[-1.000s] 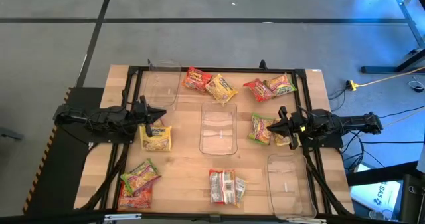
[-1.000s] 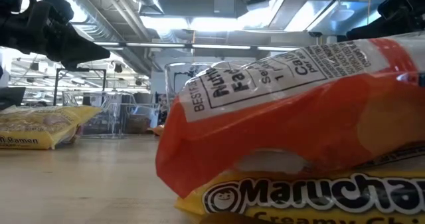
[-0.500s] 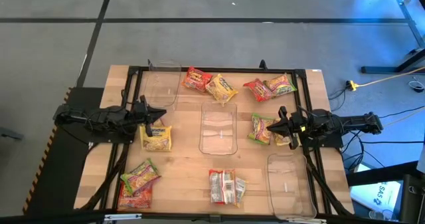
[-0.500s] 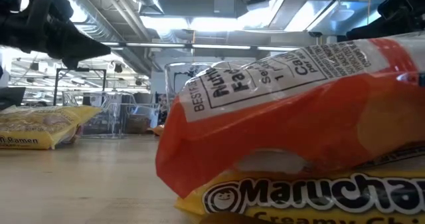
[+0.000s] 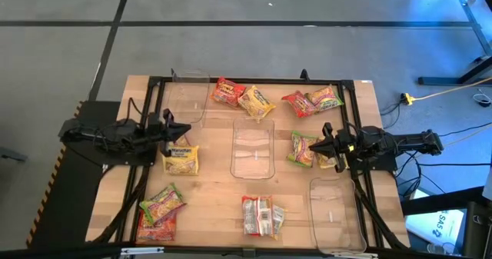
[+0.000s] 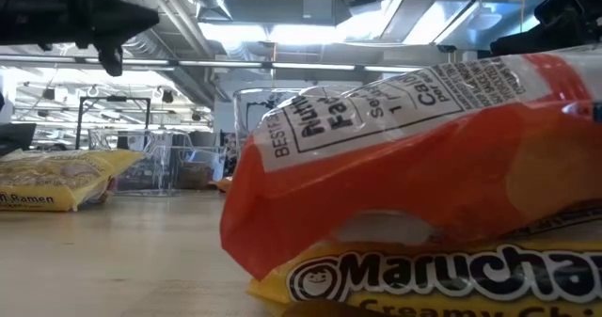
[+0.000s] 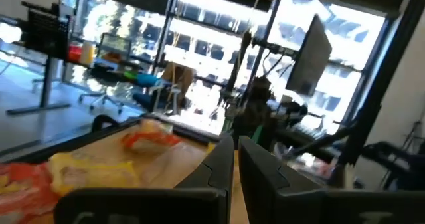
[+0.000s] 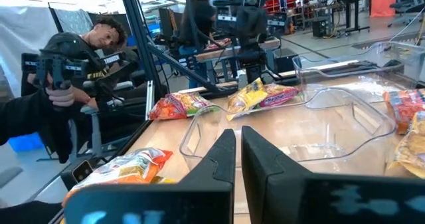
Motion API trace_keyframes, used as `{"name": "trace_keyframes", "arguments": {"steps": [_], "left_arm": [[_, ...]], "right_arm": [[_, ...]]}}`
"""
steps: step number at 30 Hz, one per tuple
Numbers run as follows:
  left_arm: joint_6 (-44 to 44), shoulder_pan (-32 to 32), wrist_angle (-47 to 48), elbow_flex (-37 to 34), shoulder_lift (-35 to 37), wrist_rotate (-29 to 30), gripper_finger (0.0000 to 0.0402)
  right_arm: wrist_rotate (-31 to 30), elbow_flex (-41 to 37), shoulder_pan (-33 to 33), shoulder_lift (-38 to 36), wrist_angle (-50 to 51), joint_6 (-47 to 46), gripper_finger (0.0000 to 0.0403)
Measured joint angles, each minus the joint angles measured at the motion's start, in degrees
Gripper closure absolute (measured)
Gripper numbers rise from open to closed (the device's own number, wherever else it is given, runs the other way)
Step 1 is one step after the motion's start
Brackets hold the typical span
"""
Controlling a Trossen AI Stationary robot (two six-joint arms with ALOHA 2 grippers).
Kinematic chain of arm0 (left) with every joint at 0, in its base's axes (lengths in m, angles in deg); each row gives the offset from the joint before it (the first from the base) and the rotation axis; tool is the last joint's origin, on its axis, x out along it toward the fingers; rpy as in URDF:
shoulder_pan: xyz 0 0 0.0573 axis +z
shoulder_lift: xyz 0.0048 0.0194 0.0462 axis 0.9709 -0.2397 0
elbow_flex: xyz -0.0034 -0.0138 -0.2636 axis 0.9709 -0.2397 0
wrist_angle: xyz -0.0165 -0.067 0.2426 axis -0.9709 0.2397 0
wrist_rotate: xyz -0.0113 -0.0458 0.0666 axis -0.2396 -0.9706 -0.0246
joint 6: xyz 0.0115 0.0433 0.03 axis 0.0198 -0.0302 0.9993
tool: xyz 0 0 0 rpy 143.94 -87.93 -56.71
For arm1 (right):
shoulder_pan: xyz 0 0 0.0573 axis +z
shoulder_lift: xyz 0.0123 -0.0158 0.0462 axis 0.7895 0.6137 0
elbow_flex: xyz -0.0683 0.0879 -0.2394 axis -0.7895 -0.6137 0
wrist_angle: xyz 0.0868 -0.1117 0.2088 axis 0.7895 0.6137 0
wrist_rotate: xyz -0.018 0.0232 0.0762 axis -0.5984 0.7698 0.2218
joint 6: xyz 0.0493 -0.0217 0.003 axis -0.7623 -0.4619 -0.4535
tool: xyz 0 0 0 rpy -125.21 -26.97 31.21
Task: Sort Maruchan noodles
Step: Put the bottom right orange noodle pack into the middle transparent bin
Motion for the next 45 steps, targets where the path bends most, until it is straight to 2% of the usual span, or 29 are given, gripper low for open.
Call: {"name": "trace_keyframes", "arguments": {"steps": [6, 16, 21, 25, 32, 34, 39, 45], "left_arm": [[-0.2, -1.1, -9.8, 2.2, -13.4, -3.7, 0.0383], [1.6, -9.7, -9.6, 17.6, -39.4, -2.1, 0.0383], [1.0, -14.3, -9.5, 23.9, -50.3, 1.7, 0.0383], [0.0, -18.3, -9.6, 28.3, -58.5, 3.5, 0.0383], [-1.0, -22.2, -9.6, 35.0, -70.8, 7.3, 0.0383], [-1.5, -22.4, -10.5, 37.1, -73.2, 6.4, 0.0383], [-1.4, -22.8, -10.9, 41.8, -78.2, -1.5, 0.0383], [-1.8, -22.0, -11.3, 47.2, -82.9, -0.8, 0.0383]], "right_arm": [[-1.4, 0.0, 0.0, 0.0, -0.9, -3.5, 0.0400], [-2.8, 1.5, 0.0, 1.0, -0.8, -5.9, 0.0400], [-1.2, 3.0, 0.0, 3.9, -0.5, -5.9, 0.0400], [0.0, 4.6, 0.1, 8.9, -0.5, -6.2, 0.0400], [5.6, 8.0, 0.1, 19.8, -1.8, -7.0, 0.0400], [6.2, 9.7, 0.1, 22.5, -2.0, -4.8, 0.0400], [8.8, 15.2, 0.9, 29.7, -3.2, -1.5, 0.0400], [7.7, 18.6, 8.2, 39.1, -3.5, -0.2, 0.0400]]}}
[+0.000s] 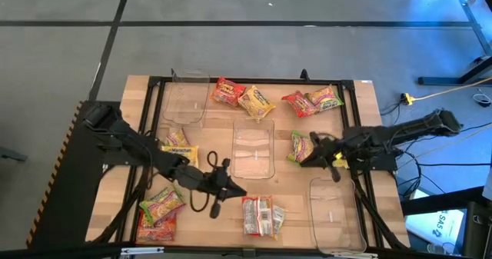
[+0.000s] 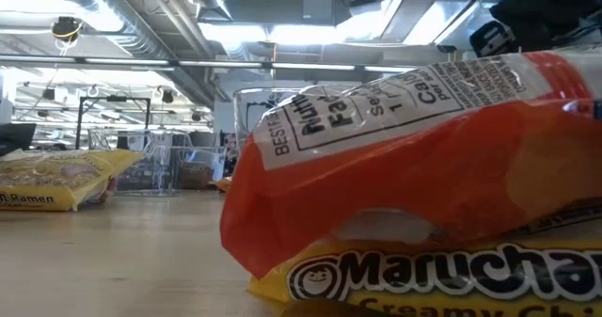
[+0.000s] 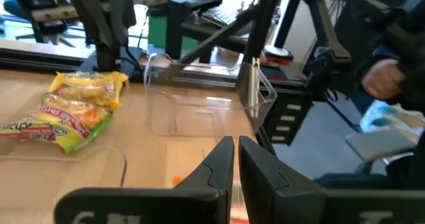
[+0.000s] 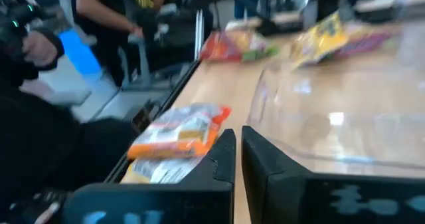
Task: Sort Maruchan noodles
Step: Put the bottom right orange noodle pack into the middle transparent bin
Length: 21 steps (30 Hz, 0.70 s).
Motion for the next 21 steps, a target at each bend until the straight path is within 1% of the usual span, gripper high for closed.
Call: {"name": "trace_keyframes", "arguments": {"steps": [3, 5, 9, 12, 17, 21], "left_arm": [[-1.8, -0.7, 0.7, 2.0, -3.0, -0.2, 0.0381], [-3.3, -1.3, 0.9, 3.3, -4.8, -0.3, 0.0373], [-8.1, -2.8, 1.5, 4.2, -7.4, -0.7, 0.0345], [-10.8, -4.5, 1.8, 4.2, -8.6, -0.5, 0.0320], [-14.4, -5.5, 2.0, 4.2, -10.0, -0.2, 0.0283], [-14.9, -6.2, 5.2, 4.2, -10.5, -0.5, 0.0271]], "right_arm": [[-3.0, 2.6, 5.1, 5.7, 0.1, -2.4, 0.0400], [-5.2, 4.5, 9.2, 9.2, 0.0, -3.5, 0.0400], [-11.2, 8.2, 16.8, 15.9, 0.4, -3.9, 0.0400], [-14.3, 10.4, 21.0, 20.3, 0.3, -5.2, 0.0400], [-17.5, 11.8, 23.9, 26.7, -0.2, -12.1, 0.0400], [-18.4, 12.1, 23.6, 30.6, -1.3, -16.5, 0.0400]]}}
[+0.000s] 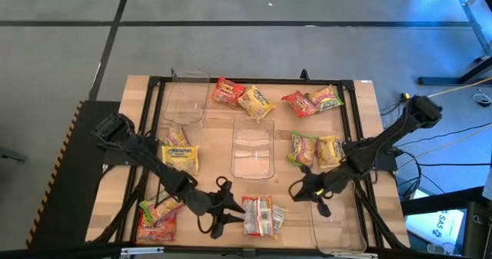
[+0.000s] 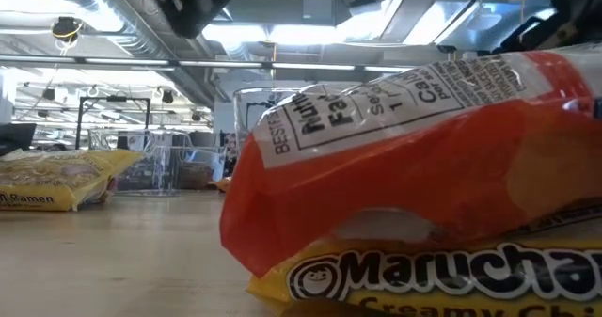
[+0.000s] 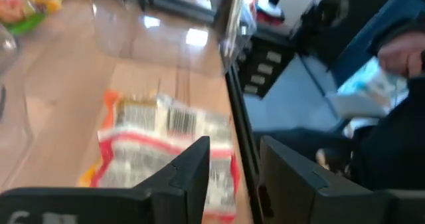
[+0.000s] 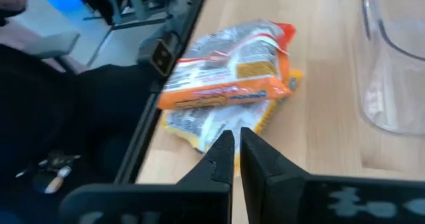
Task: Sort Maruchan noodles
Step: Put the bottom right orange noodle pack into the middle transparent bin
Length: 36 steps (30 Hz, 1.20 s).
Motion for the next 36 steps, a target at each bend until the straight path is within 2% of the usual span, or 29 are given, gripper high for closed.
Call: {"name": "trace_keyframes", "arguments": {"steps": [9, 15, 21, 29, 31, 33, 36], "left_arm": [[0.4, -1.1, 10.7, 0.0, -0.1, 5.4, 0.0273], [0.4, -1.0, 10.3, 0.0, -2.6, 5.6, 0.0274], [-1.1, -0.3, 7.2, -0.1, -7.5, 1.3, 0.0274], [-1.4, -0.3, 5.6, 0.0, -7.9, 0.9, 0.0274], [-3.6, -0.3, 6.0, 0.0, -7.9, 1.0, 0.0274], [-10.3, 0.2, 6.0, 0.0, -8.4, 1.2, 0.0272], [-17.6, 1.9, 6.2, -0.1, -8.5, 0.1, 0.0261]], "right_arm": [[-3.1, 0.0, 0.0, 4.5, -5.0, 0.5, 0.0400], [-5.2, 0.0, 0.0, 4.5, -5.9, 0.4, 0.0400], [-5.0, 0.0, 0.1, 4.5, -5.9, 0.2, 0.0400], [-4.1, 0.0, 0.1, 4.5, -6.0, 0.1, 0.0400], [-4.1, 0.0, 0.1, 4.5, -6.0, 0.1, 0.0397], [-4.1, 0.0, 0.1, 4.5, -6.0, 0.1, 0.0385], [-4.1, 0.0, 0.1, 4.5, -6.0, 0.3, 0.0345]]}}
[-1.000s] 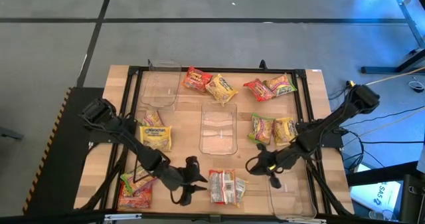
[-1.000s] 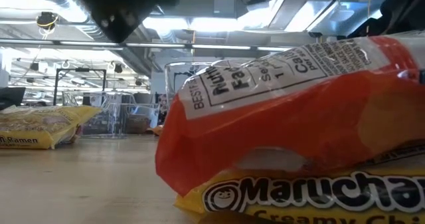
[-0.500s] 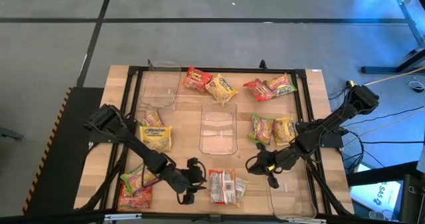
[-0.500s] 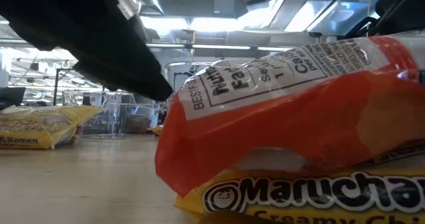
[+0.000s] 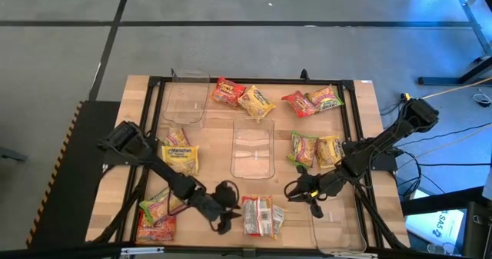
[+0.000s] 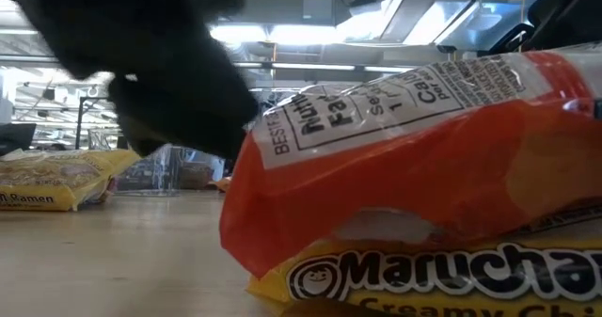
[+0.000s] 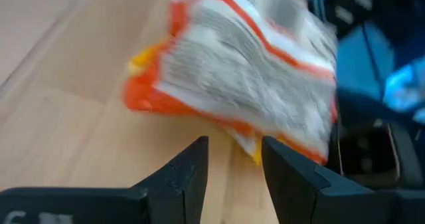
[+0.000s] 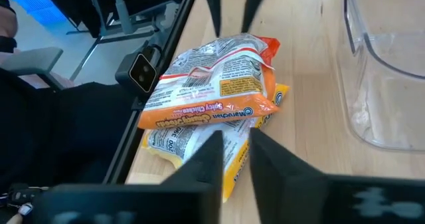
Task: Sort Maruchan noodles
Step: Put the bottom right orange noodle pack into the middle transparent bin
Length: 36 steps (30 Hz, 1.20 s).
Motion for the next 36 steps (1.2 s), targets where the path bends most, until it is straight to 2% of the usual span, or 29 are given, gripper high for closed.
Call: {"name": "trace_keyframes", "arguments": {"steps": [6, 12, 17, 23, 28, 36], "left_arm": [[-8.8, 2.5, -1.3, 0.0, 0.1, -3.8, 0.0224], [-19.1, 2.5, -0.5, 0.0, 0.1, -5.7, 0.0218], [-22.7, 1.5, -1.6, 0.0, 0.1, 1.8, 0.0218], [-23.8, 0.9, -4.4, 0.0, -1.9, 2.7, 0.0218], [-23.6, 0.6, -12.8, 0.0, -6.3, 3.8, 0.0219], [-17.6, 1.7, -19.6, 0.0, -9.6, 6.5, 0.0227]], "right_arm": [[0.6, 0.0, 0.0, 0.0, 0.1, 0.5, 0.0246], [0.5, 0.0, 0.0, 0.0, 0.3, 0.8, 0.0193], [0.5, 0.0, 0.0, 0.0, 0.5, 3.3, 0.0185], [0.5, 0.0, 0.0, 0.0, 0.5, 4.8, 0.0185], [0.5, 0.0, 0.0, 0.3, 0.1, 4.8, 0.0185], [0.0, -0.1, 0.0, 4.0, -1.2, 4.9, 0.0184]]}}
